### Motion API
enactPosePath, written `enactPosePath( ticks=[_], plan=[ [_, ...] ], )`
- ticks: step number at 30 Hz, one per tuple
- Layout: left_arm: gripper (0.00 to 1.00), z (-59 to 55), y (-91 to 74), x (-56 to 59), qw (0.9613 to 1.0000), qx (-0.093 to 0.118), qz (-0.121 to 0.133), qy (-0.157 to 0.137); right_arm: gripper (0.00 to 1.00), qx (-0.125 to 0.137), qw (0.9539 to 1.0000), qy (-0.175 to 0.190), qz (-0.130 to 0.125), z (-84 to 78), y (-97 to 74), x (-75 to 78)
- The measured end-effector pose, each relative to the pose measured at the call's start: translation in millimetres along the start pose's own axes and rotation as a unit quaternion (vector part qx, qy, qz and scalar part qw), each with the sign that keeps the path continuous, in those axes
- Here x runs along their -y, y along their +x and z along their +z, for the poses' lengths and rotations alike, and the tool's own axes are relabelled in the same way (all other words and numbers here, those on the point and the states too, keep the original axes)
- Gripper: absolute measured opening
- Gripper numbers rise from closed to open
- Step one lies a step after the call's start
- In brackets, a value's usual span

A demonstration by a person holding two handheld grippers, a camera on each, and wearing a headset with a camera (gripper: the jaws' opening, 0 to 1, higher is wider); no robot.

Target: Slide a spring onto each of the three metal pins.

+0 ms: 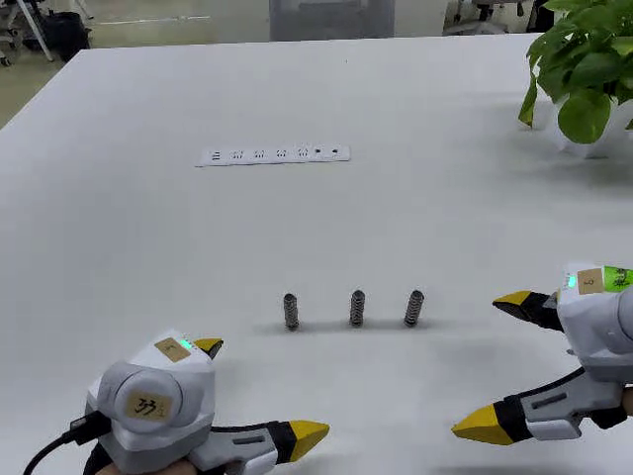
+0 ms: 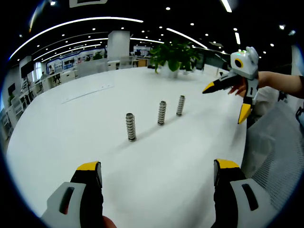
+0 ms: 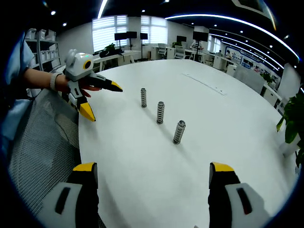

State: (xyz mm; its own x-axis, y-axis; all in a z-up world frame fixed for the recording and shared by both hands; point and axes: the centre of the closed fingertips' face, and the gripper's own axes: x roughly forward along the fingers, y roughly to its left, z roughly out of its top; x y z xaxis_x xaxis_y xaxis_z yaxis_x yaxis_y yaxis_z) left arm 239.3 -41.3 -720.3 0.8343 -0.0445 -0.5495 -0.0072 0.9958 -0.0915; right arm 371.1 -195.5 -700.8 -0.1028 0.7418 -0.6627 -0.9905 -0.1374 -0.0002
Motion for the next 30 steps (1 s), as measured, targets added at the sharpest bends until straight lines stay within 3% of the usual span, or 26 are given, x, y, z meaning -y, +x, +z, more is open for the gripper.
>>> enactPosePath(
  ticks=[12, 17, 20, 25, 28, 30],
  plan=[
    [1.0, 0.0, 0.8, -0.1, 1.0, 0.002, 0.0, 0.0, 0.98, 0.044, 0.9965, 0.069, -0.016, -6.4, -9.9, -8.4],
    [1.0, -2.9, 2.0, 2.7, 1.0, -0.004, -0.005, 0.001, 0.98, 0.067, 0.9929, 0.095, -0.026, -0.9, -9.0, -11.5],
    [1.0, -4.8, 2.8, 3.3, 0.9999, -0.006, -0.008, 0.003, 0.99, 0.095, 0.9872, 0.122, -0.041, 5.6, -7.0, -11.3],
    [1.0, -7.6, 3.8, 2.0, 0.9999, -0.007, -0.011, -0.001, 0.99, 0.104, 0.9832, 0.13, -0.076, 2.5, -4.1, -5.4],
    [1.0, -7.8, 3.5, 2.8, 0.9999, -0.008, -0.012, -0.002, 0.99, 0.092, 0.9854, 0.123, -0.073, -2.1, -1.0, -5.3],
    [1.0, -8.2, 3.2, 3.3, 0.9999, -0.009, -0.014, -0.002, 0.99, 0.094, 0.9842, 0.13, -0.074, -3.2, 0.4, -3.8]
  ],
)
